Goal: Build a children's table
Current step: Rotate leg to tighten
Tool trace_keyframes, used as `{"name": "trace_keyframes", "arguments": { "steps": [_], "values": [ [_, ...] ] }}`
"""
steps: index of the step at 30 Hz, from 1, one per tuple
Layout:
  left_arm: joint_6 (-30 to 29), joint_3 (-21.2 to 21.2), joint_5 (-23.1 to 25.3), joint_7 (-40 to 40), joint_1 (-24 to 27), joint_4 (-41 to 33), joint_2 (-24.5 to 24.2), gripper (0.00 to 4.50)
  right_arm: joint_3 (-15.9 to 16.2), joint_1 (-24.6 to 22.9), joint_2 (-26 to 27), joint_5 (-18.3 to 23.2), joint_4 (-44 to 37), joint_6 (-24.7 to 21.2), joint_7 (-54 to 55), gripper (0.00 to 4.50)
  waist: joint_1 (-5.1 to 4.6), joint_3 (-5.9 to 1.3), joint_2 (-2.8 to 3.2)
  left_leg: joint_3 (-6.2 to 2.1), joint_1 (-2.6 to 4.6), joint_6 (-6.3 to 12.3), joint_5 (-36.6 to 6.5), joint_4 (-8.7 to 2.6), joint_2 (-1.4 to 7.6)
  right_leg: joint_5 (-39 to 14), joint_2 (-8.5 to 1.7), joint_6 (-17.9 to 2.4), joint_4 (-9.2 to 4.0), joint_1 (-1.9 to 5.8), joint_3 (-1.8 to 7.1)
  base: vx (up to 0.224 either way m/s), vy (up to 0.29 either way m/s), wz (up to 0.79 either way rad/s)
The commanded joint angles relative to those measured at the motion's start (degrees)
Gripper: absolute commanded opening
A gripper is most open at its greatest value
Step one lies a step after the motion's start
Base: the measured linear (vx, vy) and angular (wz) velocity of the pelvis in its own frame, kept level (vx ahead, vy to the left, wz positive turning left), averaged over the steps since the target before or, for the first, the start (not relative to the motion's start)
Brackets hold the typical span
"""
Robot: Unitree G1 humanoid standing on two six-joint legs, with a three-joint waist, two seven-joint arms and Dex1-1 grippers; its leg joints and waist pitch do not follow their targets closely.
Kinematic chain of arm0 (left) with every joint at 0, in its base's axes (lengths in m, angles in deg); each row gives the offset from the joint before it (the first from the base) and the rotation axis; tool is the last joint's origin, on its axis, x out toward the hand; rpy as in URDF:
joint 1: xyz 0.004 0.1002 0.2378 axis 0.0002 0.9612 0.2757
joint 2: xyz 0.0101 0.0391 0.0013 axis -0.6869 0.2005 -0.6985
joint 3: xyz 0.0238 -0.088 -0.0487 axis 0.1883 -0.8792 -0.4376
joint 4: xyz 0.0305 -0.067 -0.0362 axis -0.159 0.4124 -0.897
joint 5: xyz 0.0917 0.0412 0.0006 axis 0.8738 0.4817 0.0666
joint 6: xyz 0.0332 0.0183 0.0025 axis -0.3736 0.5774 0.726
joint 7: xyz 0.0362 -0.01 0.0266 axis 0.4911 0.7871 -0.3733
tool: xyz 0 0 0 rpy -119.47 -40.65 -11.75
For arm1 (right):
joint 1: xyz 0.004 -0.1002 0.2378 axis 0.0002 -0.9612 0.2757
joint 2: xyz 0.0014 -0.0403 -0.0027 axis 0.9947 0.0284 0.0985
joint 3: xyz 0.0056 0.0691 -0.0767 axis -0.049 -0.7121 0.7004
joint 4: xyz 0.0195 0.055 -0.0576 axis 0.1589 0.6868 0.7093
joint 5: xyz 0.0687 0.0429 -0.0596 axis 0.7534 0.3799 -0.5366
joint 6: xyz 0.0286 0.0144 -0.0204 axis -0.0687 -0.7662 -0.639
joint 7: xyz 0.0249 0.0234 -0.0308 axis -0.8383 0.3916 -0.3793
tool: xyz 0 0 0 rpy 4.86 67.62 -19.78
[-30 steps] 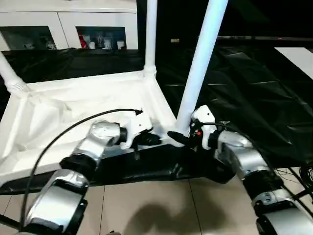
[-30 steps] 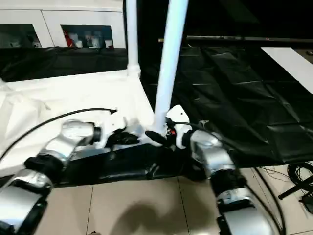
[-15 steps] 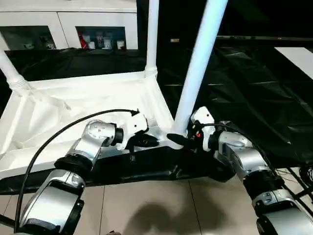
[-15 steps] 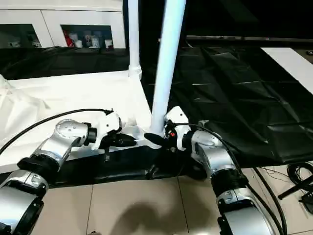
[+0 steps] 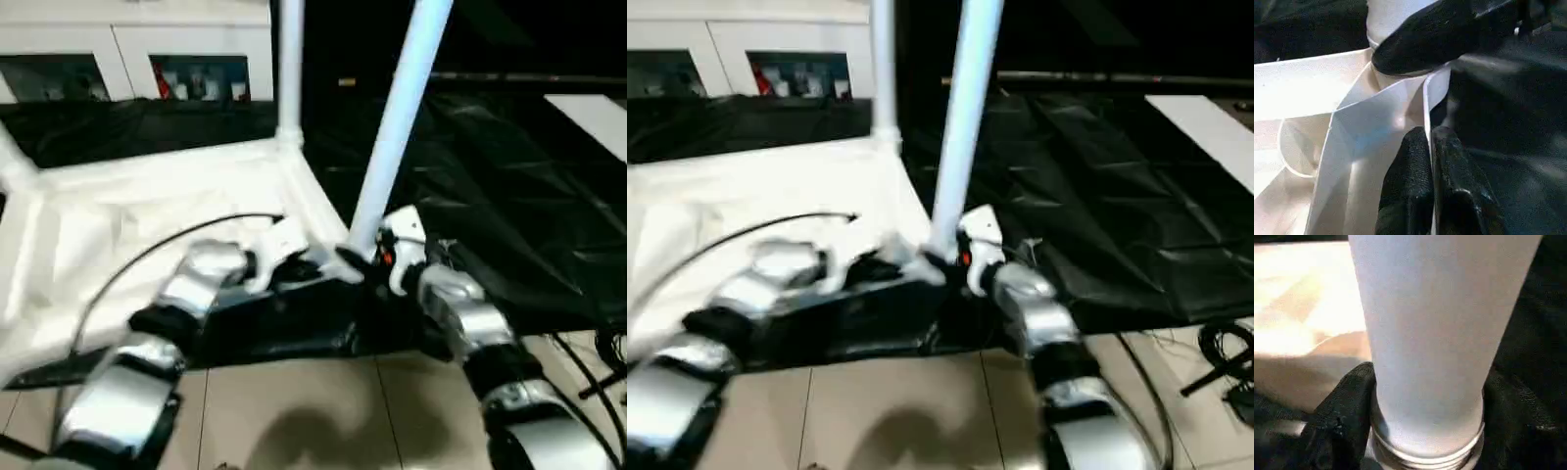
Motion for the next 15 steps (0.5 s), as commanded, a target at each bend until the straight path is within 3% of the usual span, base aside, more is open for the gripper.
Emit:
{"name": "trace_keyframes", "arguments": {
  "steps": [1, 2, 6, 9, 11, 15],
  "values": [
    [-1.18, -0.58, -0.80, 3.95, -0.46, 0.62, 3.40, 0.00, -2.01, -0.18, 0.76, -0.37, 4.00, -2.91, 7.69, 2.72, -0.17, -3.38, -0.18, 0.53, -0.01, 0.84, -9.47, -3.45, -0.08, -11.23, -2.90, -10.69, -4.29, 3.00, 2.40, 0.000, 0.000, 0.00],
    [-1.43, -0.46, -0.76, 4.85, -0.72, 0.72, 4.45, 0.00, -1.99, 0.22, 1.42, -0.59, 4.62, -2.67, 8.83, 2.72, -0.07, -3.39, 0.06, 0.56, 0.05, 0.94, -9.46, -3.42, -0.09, -10.82, -2.92, -10.78, -4.34, 2.98, 2.41, 0.000, 0.000, 0.00],
    [-0.94, 0.18, -0.09, 5.84, -1.07, 1.00, 5.92, 0.00, -1.79, 1.17, 2.64, -1.52, 5.44, -1.45, 10.69, 2.72, -0.01, -3.44, -0.06, 0.61, -0.18, 2.04, -9.28, -3.30, -0.22, -8.19, -2.84, -11.10, -4.25, 3.15, 2.36, 0.000, 0.000, 0.00],
    [-0.12, 0.55, 0.41, 5.04, -0.72, 0.76, 5.16, 0.00, -0.58, 1.66, 2.22, -2.33, 5.35, 0.22, 9.03, 2.72, 0.03, -3.34, -0.02, 0.61, -0.01, 2.14, -11.07, -3.40, -0.14, -10.74, -2.93, -10.81, -4.56, 3.06, 2.34, 0.000, 0.000, 0.00],
    [0.59, 0.64, 0.58, 4.22, -0.47, 0.69, 4.20, 0.00, -0.67, 1.69, 1.76, -1.80, 4.61, 1.21, 6.57, 3.28, 0.04, -3.31, -0.11, 0.55, -0.09, 2.28, -11.29, -3.44, -0.15, -11.37, -2.94, -10.56, -4.62, 3.10, 2.31, 0.000, 0.000, 0.00],
    [1.89, 0.32, 0.13, 1.44, 0.24, 0.18, 2.12, 0.00, -0.46, 2.37, -0.23, -1.54, 4.10, 2.17, 3.46, 3.58, 0.08, -3.58, -0.21, 0.61, -0.23, 3.23, -8.38, -3.20, -0.15, -6.17, -2.83, -11.69, -4.00, 3.32, 2.35, 0.000, 0.000, 0.00]
  ]
}}
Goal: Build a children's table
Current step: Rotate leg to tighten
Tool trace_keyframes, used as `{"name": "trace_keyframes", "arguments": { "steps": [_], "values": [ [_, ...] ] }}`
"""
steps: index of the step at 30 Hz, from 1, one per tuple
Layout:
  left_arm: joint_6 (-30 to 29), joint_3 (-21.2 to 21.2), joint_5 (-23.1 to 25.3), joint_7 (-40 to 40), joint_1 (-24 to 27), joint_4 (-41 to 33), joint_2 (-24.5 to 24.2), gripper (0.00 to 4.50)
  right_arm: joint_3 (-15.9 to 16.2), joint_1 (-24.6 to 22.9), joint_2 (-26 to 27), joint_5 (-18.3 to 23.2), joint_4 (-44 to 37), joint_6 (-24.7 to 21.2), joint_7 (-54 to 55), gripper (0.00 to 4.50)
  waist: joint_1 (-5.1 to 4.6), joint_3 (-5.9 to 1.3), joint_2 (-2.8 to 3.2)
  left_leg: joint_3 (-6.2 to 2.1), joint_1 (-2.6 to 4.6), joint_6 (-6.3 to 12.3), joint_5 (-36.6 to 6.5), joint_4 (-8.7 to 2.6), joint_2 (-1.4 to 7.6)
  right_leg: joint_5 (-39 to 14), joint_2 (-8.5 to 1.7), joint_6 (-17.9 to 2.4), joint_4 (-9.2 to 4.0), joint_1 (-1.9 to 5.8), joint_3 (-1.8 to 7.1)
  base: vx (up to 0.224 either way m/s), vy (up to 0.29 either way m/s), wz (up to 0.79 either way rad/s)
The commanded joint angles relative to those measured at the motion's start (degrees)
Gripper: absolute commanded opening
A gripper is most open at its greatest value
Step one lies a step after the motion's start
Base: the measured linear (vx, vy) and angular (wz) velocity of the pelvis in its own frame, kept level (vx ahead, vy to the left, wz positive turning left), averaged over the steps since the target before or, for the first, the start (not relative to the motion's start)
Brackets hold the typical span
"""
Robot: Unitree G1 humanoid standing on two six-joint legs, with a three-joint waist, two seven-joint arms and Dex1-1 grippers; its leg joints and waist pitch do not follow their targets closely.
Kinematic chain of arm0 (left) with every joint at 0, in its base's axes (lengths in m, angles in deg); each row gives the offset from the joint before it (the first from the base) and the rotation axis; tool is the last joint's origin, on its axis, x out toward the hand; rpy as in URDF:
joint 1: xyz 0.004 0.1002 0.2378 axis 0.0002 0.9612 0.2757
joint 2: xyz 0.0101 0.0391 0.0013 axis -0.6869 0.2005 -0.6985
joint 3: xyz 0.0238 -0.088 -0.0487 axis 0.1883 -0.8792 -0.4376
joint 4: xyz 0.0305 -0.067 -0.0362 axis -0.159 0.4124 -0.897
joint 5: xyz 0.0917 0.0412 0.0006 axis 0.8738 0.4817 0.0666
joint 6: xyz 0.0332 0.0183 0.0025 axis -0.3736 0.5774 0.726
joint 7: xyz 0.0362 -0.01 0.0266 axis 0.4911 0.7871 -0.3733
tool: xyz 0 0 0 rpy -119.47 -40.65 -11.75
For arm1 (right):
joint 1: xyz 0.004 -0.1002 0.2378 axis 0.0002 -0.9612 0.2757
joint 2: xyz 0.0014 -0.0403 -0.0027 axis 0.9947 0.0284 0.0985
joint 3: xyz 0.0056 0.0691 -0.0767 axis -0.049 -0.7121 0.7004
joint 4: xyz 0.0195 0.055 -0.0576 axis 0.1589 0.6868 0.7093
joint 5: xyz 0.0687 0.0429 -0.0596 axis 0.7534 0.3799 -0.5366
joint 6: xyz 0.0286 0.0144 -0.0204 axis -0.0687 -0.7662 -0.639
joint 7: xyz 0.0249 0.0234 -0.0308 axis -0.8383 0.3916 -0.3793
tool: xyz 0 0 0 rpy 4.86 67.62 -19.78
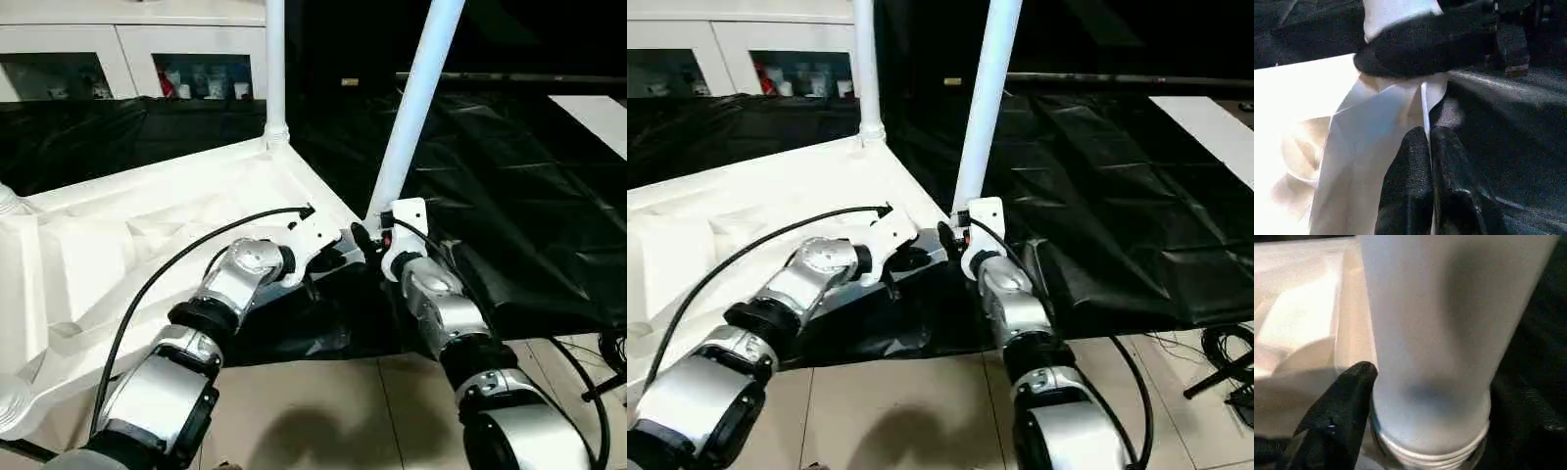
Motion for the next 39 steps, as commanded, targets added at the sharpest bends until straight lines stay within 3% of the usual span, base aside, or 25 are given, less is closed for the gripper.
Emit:
{"name": "trace_keyframes", "arguments": {
  "steps": [1, 3, 5, 13, 17, 19, 20, 24, 25, 31, 35, 39],
  "values": [
    [3.62, 0.02, -1.08, -3.48, 1.65, -0.82, -0.94, 0.00, 0.48, 0.44, -1.43, 0.30, 0.16, 0.10, -3.46, 3.69, -0.07, -3.60, -0.34, 0.65, -0.22, 3.69, -7.67, -3.02, -0.12, -4.53, -2.87, -12.31, -3.70, 3.49, 2.41, 0.000, 0.000, 0.00],
    [5.59, -0.08, -1.85, -6.74, 2.56, -1.60, -2.65, 0.00, 0.72, 0.44, -3.02, 0.69, -0.31, 0.28, -8.02, 3.77, -0.02, -3.56, -0.67, 0.67, -0.39, 4.48, -7.42, -2.98, -0.13, -3.97, -2.91, -12.66, -3.70, 3.67, 2.33, 0.000, 0.000, 0.00],
    [5.63, -0.46, -2.43, -8.08, 2.96, -2.03, -3.52, 0.00, 0.87, 0.10, -3.96, 1.46, -1.02, -0.15, -11.41, 3.77, 0.03, -3.49, -0.41, 0.75, -0.15, 4.79, -7.82, -2.97, -0.01, -4.85, -2.98, -12.91, -3.77, 3.42, 2.37, 0.000, 0.000, 0.00],
    [7.38, -2.17, -5.82, -19.00, 4.57, -3.40, -9.07, 0.00, 4.31, -3.25, -10.86, 3.94, -7.52, -1.38, -32.70, 3.77, 0.45, -3.44, -0.50, 0.82, -0.17, 4.81, -8.30, -2.96, 0.30, -4.65, -2.85, -13.51, -3.51, 3.56, 2.27, 0.000, 0.000, 0.00],
    [7.78, -2.41, -6.17, -20.25, 4.77, -3.41, -10.01, 0.00, 5.13, -3.57, -11.71, 3.75, -8.04, -1.47, -35.51, 3.77, 0.43, -3.52, -0.51, 0.81, -0.22, 4.76, -7.63, -2.91, 0.31, -4.35, -2.93, -13.72, -3.37, 3.51, 2.25, 0.000, 0.000, 0.00],
    [7.83, -2.38, -6.17, -20.37, 4.76, -3.20, -10.33, 0.00, 5.63, -3.65, -11.83, 3.17, -7.84, -1.10, -35.75, 3.77, 0.44, -3.48, -0.50, 0.83, -0.13, 4.63, -7.65, -2.91, 0.32, -4.63, -2.91, -13.84, -3.41, 3.40, 2.24, 0.000, 0.000, 0.00],
    [7.88, -2.31, -6.09, -20.38, 4.78, -3.11, -10.53, 0.00, 5.67, -3.56, -11.64, 2.79, -7.40, -0.65, -35.20, 3.51, 0.43, -3.45, -0.56, 0.81, -0.18, 4.46, -7.83, -2.95, 0.31, -5.16, -2.98, -13.72, -3.44, 3.40, 2.26, 0.000, 0.000, 0.00],
    [7.77, -2.32, -6.24, -20.75, 4.89, -3.27, -10.73, 0.00, 5.87, -3.61, -11.29, 2.54, -7.10, -0.21, -35.14, 3.24, 0.31, -3.41, -0.58, 0.78, -0.12, 3.98, -8.37, -3.03, 0.30, -6.50, -3.00, -13.31, -3.58, 3.36, 2.29, 0.000, 0.000, 0.00],
    [7.80, -2.38, -6.41, -21.01, 4.99, -3.35, -10.77, 0.00, 6.06, -3.85, -11.24, 2.56, -7.37, -0.26, -35.59, 3.02, 0.29, -3.37, -0.86, 0.79, -0.15, 4.01, -8.44, -3.06, 0.30, -6.82, -3.00, -13.21, -3.64, 3.36, 2.28, 0.000, 0.000, 0.00],
    [7.91, -2.47, -6.49, -21.54, 5.18, -3.43, -10.80, 0.00, 6.75, -4.11, -11.40, 2.21, -7.48, 0.21, -36.40, 2.64, 0.32, -3.42, -0.70, 0.78, -0.17, 4.18, -7.60, -2.99, 0.29, -5.88, -2.99, -13.26, -3.48, 3.36, 2.29, 0.000, 0.000, 0.00],
    [7.92, -2.35, -6.49, -21.74, 5.19, -3.31, -10.77, 0.00, 7.11, -4.21, -11.61, 2.22, -7.32, 0.60, -36.58, 2.56, 0.33, -3.44, -0.71, 0.78, -0.18, 4.34, -7.39, -2.97, 0.29, -5.62, -2.99, -13.39, -3.44, 3.39, 2.29, 0.000, 0.000, 0.00],
    [6.41, -1.63, -4.57, -16.39, 4.98, -2.68, -9.34, 0.00, 5.84, -4.62, -10.05, 1.14, -5.92, 0.81, -29.43, 2.54, 0.25, -3.39, -0.76, 0.77, -0.17, 4.17, -7.59, -2.98, 0.26, -5.98, -3.02, -13.22, -3.49, 3.31, 2.32, 0.000, 0.000, 0.00]
  ]
}}
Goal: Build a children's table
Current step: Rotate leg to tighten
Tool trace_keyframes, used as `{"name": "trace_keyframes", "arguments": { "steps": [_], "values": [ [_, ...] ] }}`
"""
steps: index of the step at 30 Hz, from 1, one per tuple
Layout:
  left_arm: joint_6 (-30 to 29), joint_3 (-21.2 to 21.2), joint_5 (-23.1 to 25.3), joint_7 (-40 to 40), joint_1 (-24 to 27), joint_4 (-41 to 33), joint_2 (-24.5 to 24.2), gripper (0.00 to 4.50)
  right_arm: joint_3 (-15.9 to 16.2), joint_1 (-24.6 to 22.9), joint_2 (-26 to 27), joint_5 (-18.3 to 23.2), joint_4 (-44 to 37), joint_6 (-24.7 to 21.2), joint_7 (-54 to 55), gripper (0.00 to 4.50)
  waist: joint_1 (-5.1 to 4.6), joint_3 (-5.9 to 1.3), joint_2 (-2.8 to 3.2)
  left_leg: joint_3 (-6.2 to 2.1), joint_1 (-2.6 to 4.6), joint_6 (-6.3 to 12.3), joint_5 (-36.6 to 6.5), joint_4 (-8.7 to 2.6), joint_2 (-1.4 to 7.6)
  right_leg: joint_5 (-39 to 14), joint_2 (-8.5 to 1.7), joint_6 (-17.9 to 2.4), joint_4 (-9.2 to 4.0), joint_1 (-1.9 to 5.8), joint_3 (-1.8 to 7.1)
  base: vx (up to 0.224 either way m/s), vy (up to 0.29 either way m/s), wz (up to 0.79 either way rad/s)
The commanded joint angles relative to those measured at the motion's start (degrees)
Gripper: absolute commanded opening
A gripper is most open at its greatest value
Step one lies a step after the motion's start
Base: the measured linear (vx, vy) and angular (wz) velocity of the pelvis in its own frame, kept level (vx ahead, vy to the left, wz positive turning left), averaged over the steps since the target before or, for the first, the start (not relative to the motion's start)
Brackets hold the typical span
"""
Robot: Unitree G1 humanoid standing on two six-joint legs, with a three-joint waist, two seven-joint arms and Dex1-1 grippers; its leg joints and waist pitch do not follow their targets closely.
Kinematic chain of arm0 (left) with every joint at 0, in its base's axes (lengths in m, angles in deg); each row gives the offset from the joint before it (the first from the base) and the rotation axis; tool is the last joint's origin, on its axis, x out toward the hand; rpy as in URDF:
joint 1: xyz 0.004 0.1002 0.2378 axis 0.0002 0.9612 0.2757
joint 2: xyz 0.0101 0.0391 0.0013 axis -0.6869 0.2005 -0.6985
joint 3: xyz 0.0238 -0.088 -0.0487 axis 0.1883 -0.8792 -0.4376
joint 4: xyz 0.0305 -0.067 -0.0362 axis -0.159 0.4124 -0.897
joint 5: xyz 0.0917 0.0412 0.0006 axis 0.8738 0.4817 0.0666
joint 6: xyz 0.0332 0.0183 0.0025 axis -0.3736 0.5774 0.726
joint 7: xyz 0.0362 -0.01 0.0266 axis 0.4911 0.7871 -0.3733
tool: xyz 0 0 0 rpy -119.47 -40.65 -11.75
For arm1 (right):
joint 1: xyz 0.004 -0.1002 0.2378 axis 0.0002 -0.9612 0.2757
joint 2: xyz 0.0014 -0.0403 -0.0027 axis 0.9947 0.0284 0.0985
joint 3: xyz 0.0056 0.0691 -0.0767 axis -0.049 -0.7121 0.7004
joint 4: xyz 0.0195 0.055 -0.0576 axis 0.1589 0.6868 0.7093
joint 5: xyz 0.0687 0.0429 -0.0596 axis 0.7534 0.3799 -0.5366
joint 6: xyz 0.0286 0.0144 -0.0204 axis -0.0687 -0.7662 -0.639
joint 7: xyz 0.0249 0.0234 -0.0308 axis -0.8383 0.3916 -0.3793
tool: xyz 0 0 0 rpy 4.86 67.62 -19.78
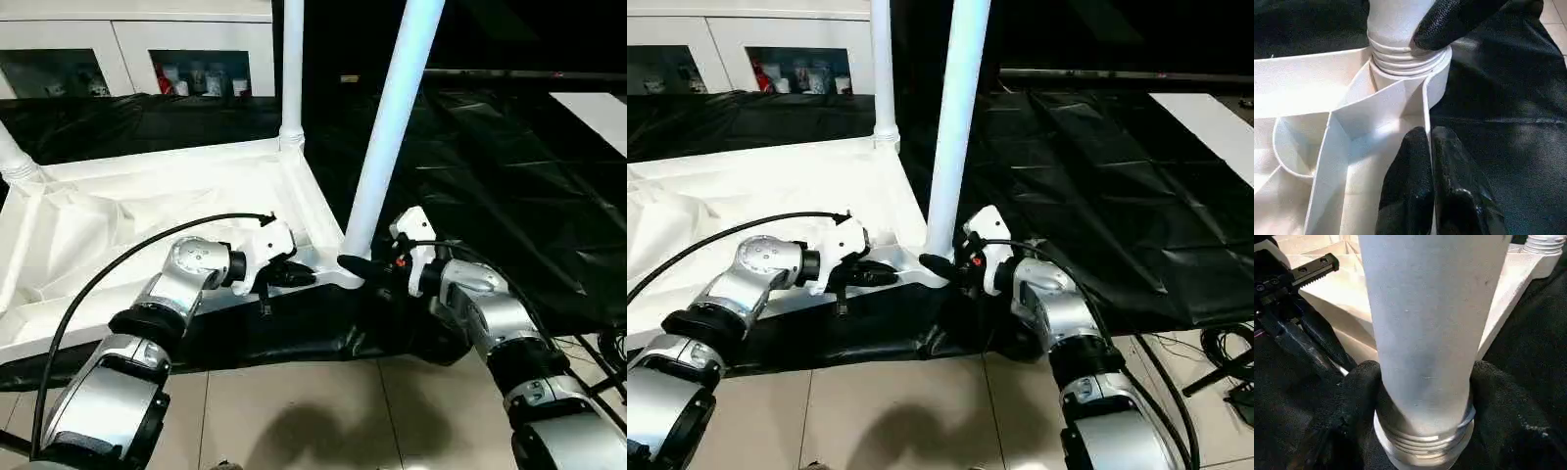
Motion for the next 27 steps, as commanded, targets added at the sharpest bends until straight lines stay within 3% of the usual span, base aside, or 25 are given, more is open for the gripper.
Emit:
{"name": "trace_keyframes", "arguments": {
  "steps": [1, 7, 12, 17, 19, 21, 25, 26, 27],
  "values": [
    [-0.83, -0.57, -0.04, 3.47, 0.62, 0.83, 1.62, 0.00, -1.48, -0.71, 0.66, -2.29, 1.87, -0.57, 8.12, 2.53, -0.05, -3.37, -0.59, 0.68, -0.09, 3.70, -8.32, -3.06, 0.17, -7.67, -3.10, -12.79, -3.78, 3.31, 2.32, 0.000, 0.000, 0.00],
    [-4.15, 0.50, 2.01, 12.07, -0.94, 1.84, 7.45, 0.00, -5.83, 0.33, 6.41, -2.48, 5.94, -2.84, 27.45, 2.52, -0.67, -3.21, -0.48, 0.56, 0.22, 1.05, -10.86, -3.46, 0.12, -14.08, -3.09, -10.63, -4.51, 2.91, 2.46, 0.000, 0.000, 0.00],
    [-6.70, 1.40, 3.63, 20.12, -3.07, 3.53, 13.38, 0.00, -6.78, 2.55, 10.75, -2.72, 8.50, -3.85, 37.16, 2.52, -0.85, -3.37, -0.20, 0.60, 0.17, 1.41, -10.99, -3.30, -0.14, -12.99, -2.95, -10.43, -4.62, 2.97, 2.49, 0.000, 0.000, 0.00],
    [-6.42, 2.01, 5.03, 22.34, -3.72, 3.86, 15.07, 0.00, -6.09, 3.57, 12.22, -4.07, 9.75, -2.96, 40.47, 2.52, -0.73, -3.37, -0.07, 0.51, 0.02, 1.80, -10.84, -3.35, -0.18, -11.95, -2.91, -10.25, -4.62, 3.03, 2.39, 0.000, 0.000, 0.00],
    [-5.71, 1.94, 5.22, 21.89, -3.58, 3.77, 14.63, 0.00, -6.82, 3.52, 12.06, -3.23, 9.16, -1.68, 39.30, 3.07, -0.70, -3.41, -0.20, 0.53, 0.00, 1.83, -11.20, -3.35, -0.22, -12.42, -2.96, -10.15, -4.67, 3.09, 2.39, 0.000, 0.000, 0.00],
    [-5.09, 1.88, 5.16, 21.41, -3.41, 3.65, 14.23, 0.00, -7.01, 3.51, 11.72, -2.93, 8.90, -1.44, 38.48, 3.23, -0.59, -3.45, -0.16, 0.51, -0.02, 2.19, -11.07, -3.32, -0.17, -12.16, -3.00, -10.04, -4.69, 3.13, 2.41, 0.000, 0.000, 0.00],
    [-3.78, 1.82, 4.83, 19.23, -2.70, 3.29, 12.47, 0.00, -6.28, 3.73, 9.74, -2.74, 7.70, -0.78, 33.60, 3.47, -0.03, -3.68, -0.14, 0.62, 0.06, 3.02, -8.96, -3.11, -0.06, -7.00, -2.96, -11.48, -4.09, 3.26, 2.47, 0.000, 0.000, 0.00],
    [-3.48, 1.75, 4.57, 18.16, -2.44, 3.09, 11.85, 0.00, -5.86, 3.72, 8.97, -2.64, 6.99, -1.01, 31.53, 3.72, 0.07, -3.78, -0.22, 0.60, -0.20, 3.76, -7.46, -2.97, -0.13, -3.24, -2.92, -12.50, -3.63, 3.60, 2.45, 0.000, 0.000, 0.00],
    [-1.77, 1.54, 3.65, 14.54, -1.62, 2.25, 10.00, 0.00, -4.07, 3.27, 6.28, -2.62, 4.65, -1.88, 24.53, 3.72, 0.10, -3.75, -0.27, 0.63, -0.20, 4.08, -7.20, -2.96, -0.17, -2.66, -2.83, -12.71, -3.59, 3.60, 2.37, 0.000, 0.000, 0.00]
  ]
}}
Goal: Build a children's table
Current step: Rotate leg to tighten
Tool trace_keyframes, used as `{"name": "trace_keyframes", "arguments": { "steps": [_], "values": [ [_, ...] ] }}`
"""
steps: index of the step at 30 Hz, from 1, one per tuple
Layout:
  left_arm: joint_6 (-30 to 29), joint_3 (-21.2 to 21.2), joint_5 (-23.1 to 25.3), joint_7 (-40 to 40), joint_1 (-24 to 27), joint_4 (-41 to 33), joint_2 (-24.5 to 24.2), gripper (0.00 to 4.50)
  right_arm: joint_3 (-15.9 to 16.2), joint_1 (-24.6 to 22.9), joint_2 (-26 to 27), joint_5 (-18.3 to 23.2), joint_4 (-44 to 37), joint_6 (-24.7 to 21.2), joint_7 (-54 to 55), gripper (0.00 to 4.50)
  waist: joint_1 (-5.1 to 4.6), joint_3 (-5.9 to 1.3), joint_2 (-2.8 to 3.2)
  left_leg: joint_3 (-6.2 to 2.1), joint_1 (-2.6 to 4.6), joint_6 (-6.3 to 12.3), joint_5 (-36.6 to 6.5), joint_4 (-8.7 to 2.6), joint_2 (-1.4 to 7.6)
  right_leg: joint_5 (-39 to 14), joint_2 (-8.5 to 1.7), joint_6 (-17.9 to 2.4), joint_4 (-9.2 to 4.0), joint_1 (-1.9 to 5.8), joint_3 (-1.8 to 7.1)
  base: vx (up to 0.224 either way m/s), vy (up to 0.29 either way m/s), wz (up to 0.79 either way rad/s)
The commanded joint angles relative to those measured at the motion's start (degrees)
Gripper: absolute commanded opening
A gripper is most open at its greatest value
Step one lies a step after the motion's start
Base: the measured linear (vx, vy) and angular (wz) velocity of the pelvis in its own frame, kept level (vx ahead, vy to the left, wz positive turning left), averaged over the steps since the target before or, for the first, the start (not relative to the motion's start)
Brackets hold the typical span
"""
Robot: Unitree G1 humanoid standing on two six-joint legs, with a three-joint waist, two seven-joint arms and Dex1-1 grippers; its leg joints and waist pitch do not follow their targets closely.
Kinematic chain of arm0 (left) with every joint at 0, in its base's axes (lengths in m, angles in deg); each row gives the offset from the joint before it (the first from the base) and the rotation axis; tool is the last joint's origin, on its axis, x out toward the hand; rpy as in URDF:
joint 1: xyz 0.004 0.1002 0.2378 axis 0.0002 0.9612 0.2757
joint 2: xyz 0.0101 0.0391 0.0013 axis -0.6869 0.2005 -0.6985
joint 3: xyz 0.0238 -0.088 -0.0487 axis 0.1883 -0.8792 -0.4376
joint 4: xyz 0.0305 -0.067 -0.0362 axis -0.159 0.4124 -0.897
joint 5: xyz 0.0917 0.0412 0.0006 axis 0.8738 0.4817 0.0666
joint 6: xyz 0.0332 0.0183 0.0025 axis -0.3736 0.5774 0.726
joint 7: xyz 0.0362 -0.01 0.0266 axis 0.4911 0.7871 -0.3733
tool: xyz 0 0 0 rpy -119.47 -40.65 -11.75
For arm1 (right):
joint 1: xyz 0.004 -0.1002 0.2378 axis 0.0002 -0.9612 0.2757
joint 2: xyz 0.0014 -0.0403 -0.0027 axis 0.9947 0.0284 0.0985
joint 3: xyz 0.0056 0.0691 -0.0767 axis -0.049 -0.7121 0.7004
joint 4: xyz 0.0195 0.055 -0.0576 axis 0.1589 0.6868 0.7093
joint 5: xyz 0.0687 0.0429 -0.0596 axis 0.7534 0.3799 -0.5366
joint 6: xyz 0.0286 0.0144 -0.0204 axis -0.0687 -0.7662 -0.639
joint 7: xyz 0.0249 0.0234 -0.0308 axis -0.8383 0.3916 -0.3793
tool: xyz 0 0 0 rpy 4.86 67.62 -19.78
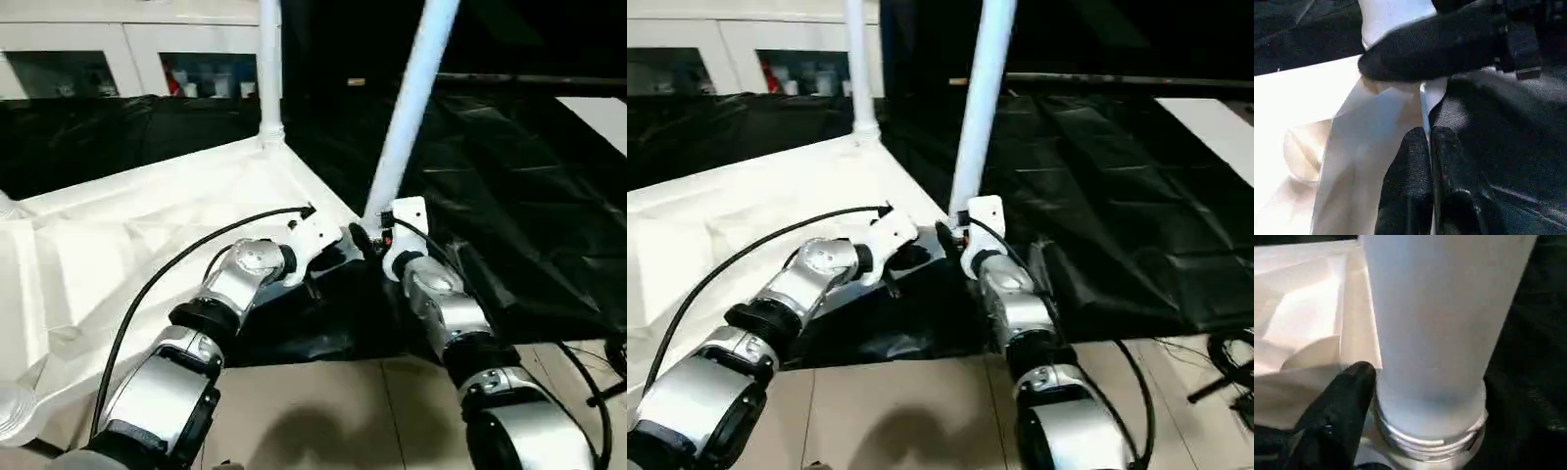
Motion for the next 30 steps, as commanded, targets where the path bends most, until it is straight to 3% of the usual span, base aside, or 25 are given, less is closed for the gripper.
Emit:
{"name": "trace_keyframes", "arguments": {
  "steps": [1, 5, 8, 15, 17, 18, 25, 30],
  "values": [
    [3.93, 0.69, -1.56, -5.13, 2.16, -0.81, -0.34, 0.00, 1.60, -0.79, -2.09, 0.29, -2.41, -1.10, -6.21, 3.72, -0.20, -3.58, -0.51, 0.66, -0.32, 4.83, -6.93, -2.88, -0.08, -1.70, -2.77, -13.03, -3.47, 3.73, 2.31, 0.000, 0.000, 0.00],
    [5.32, 0.01, -3.08, -10.13, 3.26, -2.10, -2.87, 0.00, 3.87, -2.31, -5.95, 0.80, -6.33, -2.29, -16.18, 3.72, -0.14, -3.44, -0.56, 0.68, -0.27, 5.45, -8.06, -2.91, -0.06, -4.40, -2.94, -12.74, -3.84, 3.70, 2.31, 0.000, 0.000, 0.00],
    [6.16, -0.37, -5.29, -18.24, 5.06, -4.25, -6.36, 0.00, 6.52, -4.82, -10.61, 2.39, -11.60, -4.46, -27.85, 3.72, -0.01, -3.26, -0.61, 0.70, -0.28, 5.39, -8.62, -2.96, 0.23, -5.87, -2.84, -12.71, -3.83, 3.68, 2.29, 0.000, 0.000, 0.00],
    [6.25, -0.95, -7.14, -22.67, 6.24, -5.75, -8.08, 0.00, 7.97, -5.17, -11.52, 2.16, -12.21, -4.68, -32.92, 3.72, -0.13, -3.34, -0.42, 0.72, -0.09, 3.76, -9.41, -3.05, 0.39, -7.90, -2.96, -12.99, -3.84, 3.31, 2.28, 0.000, 0.000, 0.00],
    [6.25, -1.01, -7.16, -22.94, 6.46, -6.03, -8.25, 0.00, 8.23, -5.27, -11.39, 2.06, -12.41, -4.86, -33.21, 3.57, -0.16, -3.38, -0.46, 0.75, -0.13, 3.75, -8.97, -3.02, 0.33, -7.21, -2.89, -12.99, -3.75, 3.36, 2.29, 0.000, 0.000, 0.00],
    [6.23, -1.05, -7.20, -23.15, 6.74, -6.39, -8.40, 0.00, 8.56, -5.41, -11.33, 2.12, -12.71, -5.15, -33.54, 3.57, -0.09, -3.36, -0.84, 0.72, -0.16, 3.87, -8.69, -3.05, 0.37, -7.35, -2.97, -12.92, -3.67, 3.38, 2.27, 0.000, 0.000, 0.00],
    [6.01, -0.99, -7.48, -23.71, 7.25, -7.01, -8.68, 0.00, 8.78, -5.62, -11.03, 2.28, -13.09, -5.74, -34.98, 2.91, -0.09, -3.30, -0.75, 0.74, -0.18, 3.75, -8.55, -3.07, 0.33, -8.36, -2.99, -12.32, -3.81, 3.29, 2.30, 0.000, 0.000, 0.00],
    [5.75, -0.96, -7.57, -24.16, 7.56, -7.36, -8.94, 0.00, 8.48, -6.17, -10.66, 2.61, -13.47, -6.06, -34.88, 2.74, -0.03, -3.34, -0.70, 0.75, -0.15, 3.74, -8.09, -3.05, 0.31, -7.39, -2.93, -12.23, -3.72, 3.32, 2.32, 0.000, 0.000, 0.00]
  ]
}}
